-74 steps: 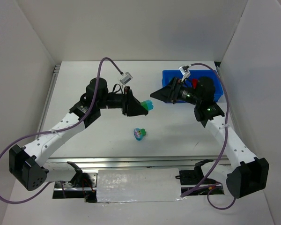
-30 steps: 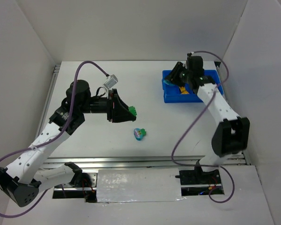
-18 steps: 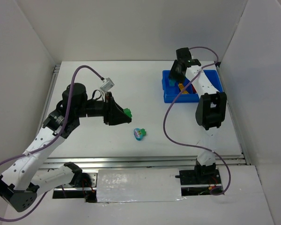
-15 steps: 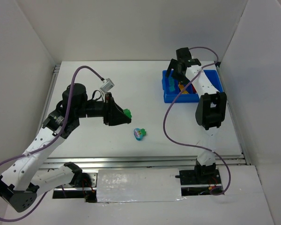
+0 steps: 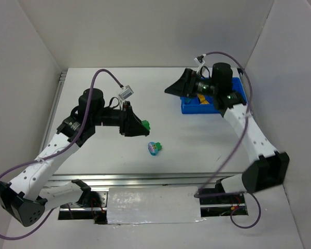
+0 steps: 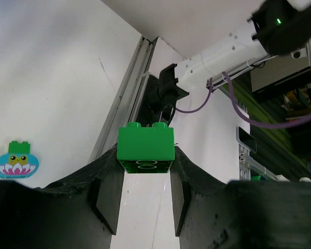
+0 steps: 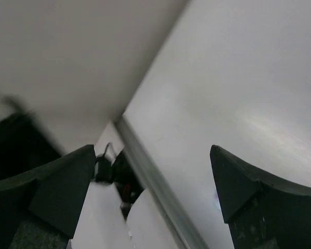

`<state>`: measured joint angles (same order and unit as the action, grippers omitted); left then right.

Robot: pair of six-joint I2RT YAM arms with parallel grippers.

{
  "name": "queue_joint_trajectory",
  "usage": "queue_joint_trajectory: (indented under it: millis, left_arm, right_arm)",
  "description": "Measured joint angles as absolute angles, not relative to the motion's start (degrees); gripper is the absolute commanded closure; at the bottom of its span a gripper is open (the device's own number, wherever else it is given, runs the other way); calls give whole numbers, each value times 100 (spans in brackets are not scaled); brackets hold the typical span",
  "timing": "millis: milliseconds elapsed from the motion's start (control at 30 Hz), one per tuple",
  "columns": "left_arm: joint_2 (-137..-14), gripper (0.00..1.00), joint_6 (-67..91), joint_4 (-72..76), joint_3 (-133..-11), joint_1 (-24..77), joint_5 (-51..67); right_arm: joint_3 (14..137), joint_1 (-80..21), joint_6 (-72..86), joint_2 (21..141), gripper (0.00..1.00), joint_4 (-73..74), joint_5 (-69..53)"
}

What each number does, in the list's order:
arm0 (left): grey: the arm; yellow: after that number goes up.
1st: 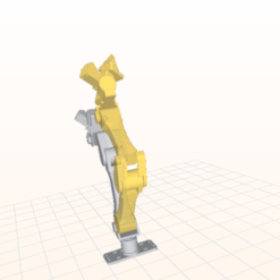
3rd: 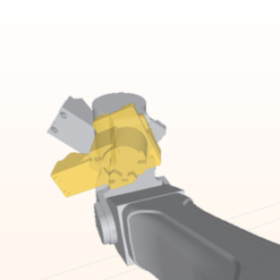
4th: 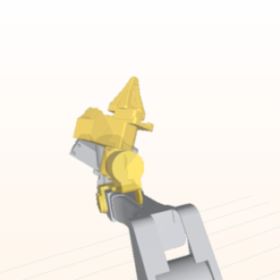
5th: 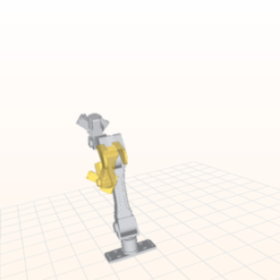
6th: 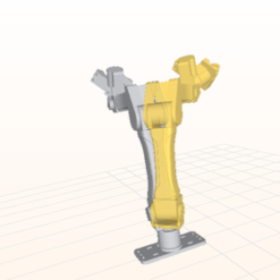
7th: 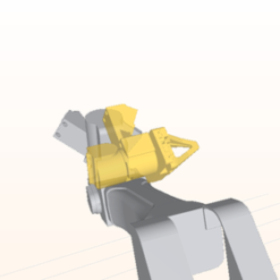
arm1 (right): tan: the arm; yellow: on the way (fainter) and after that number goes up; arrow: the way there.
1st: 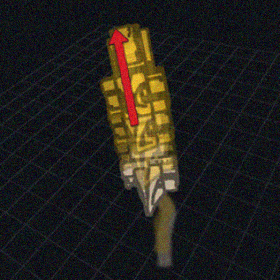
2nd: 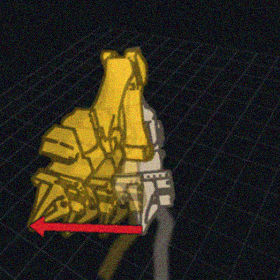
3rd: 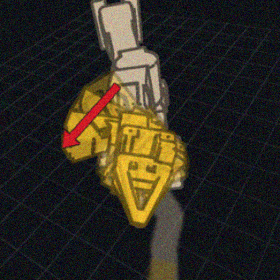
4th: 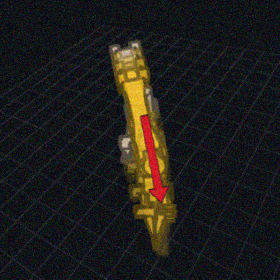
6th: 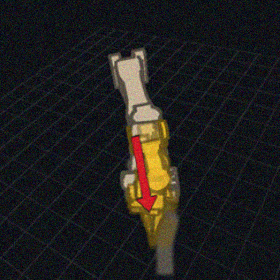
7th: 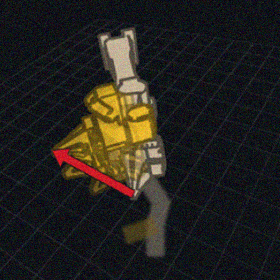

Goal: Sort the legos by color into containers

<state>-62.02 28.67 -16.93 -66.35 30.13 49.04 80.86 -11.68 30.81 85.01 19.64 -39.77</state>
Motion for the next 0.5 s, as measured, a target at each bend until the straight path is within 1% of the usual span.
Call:
queue_joint_trajectory:
  millis: [133, 233, 267, 367, 500]
  left_arm:
    - [-6386, 100, 2849, -1564, -6643, 3013, 5127]
    - [-6536, 100, 2864, -1435, -6692, 3013, 5336]
    - [-6580, 100, 2869, -1374, -6716, 3013, 5408]
    - [-6643, 100, 2891, -1164, -6748, 3013, 5634]
    - [-6676, 100, 2912, -945, -6790, 3013, 5916]
  right_arm:
    - [7142, -2084, 3527, 6987, 5, 187, -5387]
    - [6820, -2733, 3785, 6567, 15, -757, -6095]
    - [6718, -2803, 3854, 6495, 23, -950, -6200]
    - [6405, -2886, 4034, 6420, 26, -1343, -6359]
    - [6121, -3006, 3983, 6571, 30, -1133, -6136]
